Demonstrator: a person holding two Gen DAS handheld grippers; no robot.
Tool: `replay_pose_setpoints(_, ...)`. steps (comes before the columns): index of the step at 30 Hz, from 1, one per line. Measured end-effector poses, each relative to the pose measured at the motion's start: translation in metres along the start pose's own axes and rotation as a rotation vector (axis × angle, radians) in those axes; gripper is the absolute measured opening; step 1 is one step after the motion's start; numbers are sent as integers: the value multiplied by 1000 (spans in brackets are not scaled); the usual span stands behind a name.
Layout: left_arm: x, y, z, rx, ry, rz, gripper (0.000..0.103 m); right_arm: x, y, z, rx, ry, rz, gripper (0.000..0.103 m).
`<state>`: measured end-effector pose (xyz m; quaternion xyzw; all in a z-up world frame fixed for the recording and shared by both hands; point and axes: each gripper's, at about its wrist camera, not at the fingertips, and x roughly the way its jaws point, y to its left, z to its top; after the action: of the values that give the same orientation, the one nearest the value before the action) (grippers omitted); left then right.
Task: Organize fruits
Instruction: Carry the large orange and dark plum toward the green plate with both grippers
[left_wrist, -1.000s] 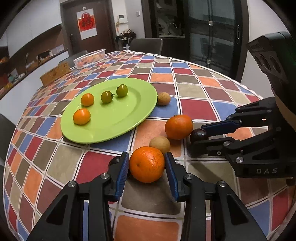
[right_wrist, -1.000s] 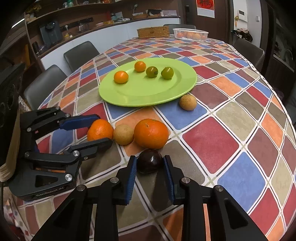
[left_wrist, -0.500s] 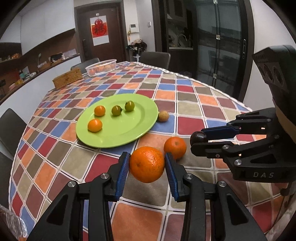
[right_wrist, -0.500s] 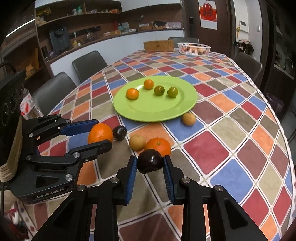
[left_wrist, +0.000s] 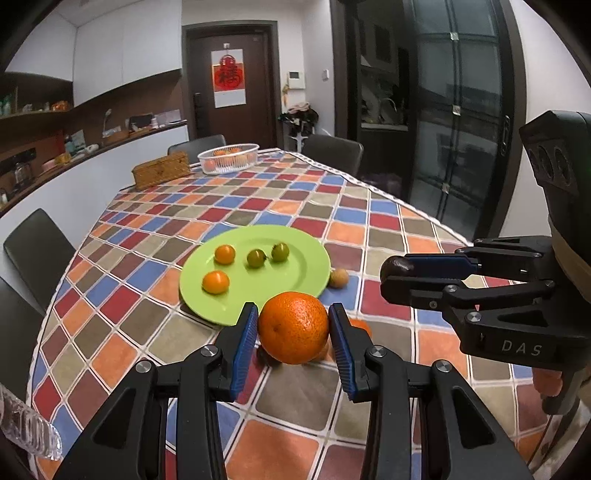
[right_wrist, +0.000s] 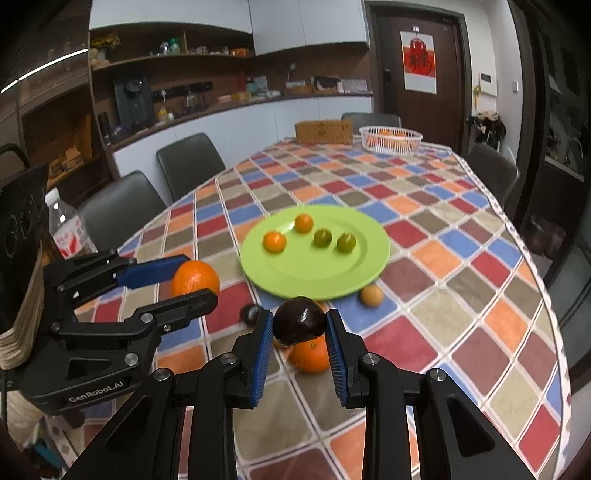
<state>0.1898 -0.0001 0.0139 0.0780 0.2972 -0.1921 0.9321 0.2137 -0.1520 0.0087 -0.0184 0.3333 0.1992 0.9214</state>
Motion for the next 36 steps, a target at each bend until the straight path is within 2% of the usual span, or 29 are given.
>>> replay_pose_setpoints(7,7,9,19,-30,-19,12,39,4,-5,23,-4,-40,13,30)
replay_pose_setpoints(15,32,28,38,-91,0,-11,39,26,-16,49,-10,-29,32,30)
replay_pose_setpoints(26,85,52,55,-127,72,-33,38,85,-41,76,1,58,36,30)
replay_pose_setpoints(36,141,71,52,-178,176,-55,38,139,-57,75,17,171,53,30)
